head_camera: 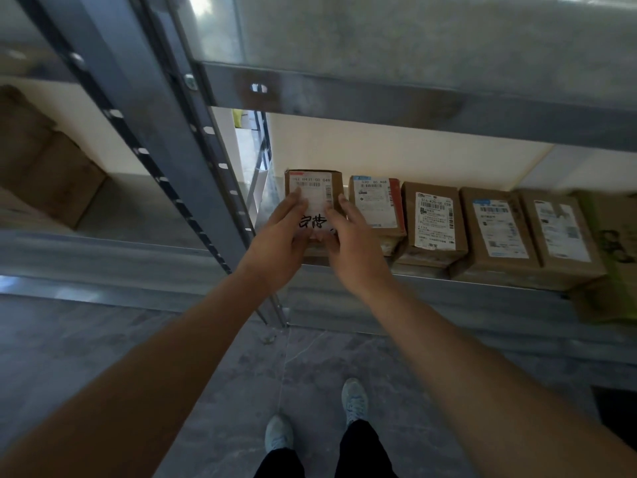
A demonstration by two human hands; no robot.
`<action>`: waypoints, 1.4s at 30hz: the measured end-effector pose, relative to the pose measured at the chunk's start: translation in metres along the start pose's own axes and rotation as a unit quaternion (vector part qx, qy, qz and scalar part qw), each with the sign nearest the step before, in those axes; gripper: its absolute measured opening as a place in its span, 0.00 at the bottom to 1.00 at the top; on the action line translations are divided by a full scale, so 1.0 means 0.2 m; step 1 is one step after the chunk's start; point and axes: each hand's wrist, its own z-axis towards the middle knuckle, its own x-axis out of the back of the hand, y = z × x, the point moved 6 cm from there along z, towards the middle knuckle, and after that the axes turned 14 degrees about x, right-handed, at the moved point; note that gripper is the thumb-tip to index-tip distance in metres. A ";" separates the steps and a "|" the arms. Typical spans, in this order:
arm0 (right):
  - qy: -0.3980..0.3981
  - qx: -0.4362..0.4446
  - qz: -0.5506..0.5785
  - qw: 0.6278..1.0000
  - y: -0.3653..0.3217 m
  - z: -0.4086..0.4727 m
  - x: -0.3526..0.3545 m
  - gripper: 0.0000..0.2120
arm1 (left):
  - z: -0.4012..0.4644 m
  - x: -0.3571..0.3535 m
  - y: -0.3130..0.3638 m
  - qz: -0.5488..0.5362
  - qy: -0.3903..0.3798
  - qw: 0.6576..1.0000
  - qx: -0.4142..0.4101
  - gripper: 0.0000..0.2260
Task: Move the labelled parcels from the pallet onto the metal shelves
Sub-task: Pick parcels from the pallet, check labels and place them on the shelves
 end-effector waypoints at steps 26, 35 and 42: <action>0.130 -0.058 -0.106 0.984 -0.31 -0.74 0.68 0.28 | -0.52 0.10 0.67 0.049 -0.023 0.975 -0.217 0.27; 0.164 -0.099 -0.122 0.974 -0.15 -1.14 1.04 0.27 | -0.73 -0.12 1.11 0.046 -0.025 0.966 -0.252 0.29; 0.191 -0.137 -0.141 0.962 0.03 -1.48 1.32 0.25 | -0.92 -0.34 1.49 0.046 -0.046 0.952 -0.298 0.30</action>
